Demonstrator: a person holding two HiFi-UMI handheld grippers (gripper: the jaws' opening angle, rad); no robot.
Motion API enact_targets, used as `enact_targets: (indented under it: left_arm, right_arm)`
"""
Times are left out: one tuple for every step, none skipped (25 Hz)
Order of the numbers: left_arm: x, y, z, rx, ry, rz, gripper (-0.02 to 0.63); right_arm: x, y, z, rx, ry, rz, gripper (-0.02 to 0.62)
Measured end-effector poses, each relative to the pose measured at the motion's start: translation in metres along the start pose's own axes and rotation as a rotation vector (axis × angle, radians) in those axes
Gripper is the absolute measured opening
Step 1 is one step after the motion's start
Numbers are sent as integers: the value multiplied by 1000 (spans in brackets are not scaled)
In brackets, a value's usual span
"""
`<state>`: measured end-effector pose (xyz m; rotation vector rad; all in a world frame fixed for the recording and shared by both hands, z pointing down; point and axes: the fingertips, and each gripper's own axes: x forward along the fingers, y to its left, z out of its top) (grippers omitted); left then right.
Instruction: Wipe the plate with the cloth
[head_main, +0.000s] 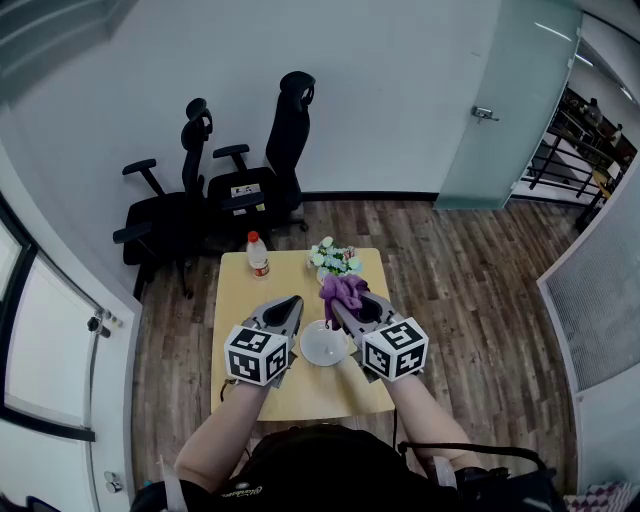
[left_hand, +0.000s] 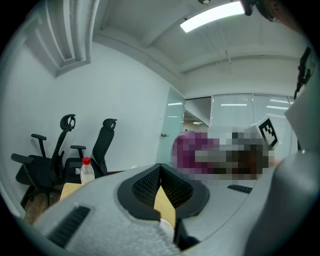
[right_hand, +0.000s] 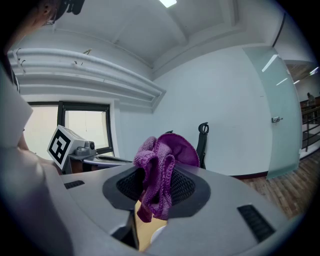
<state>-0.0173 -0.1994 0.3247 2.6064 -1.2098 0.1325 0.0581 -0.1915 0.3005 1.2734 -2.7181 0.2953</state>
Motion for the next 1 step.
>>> enact_targets:
  left_arm:
    - [0, 0, -1, 0, 1, -1, 6]
  right_arm:
    - [0, 0, -1, 0, 0, 0, 110]
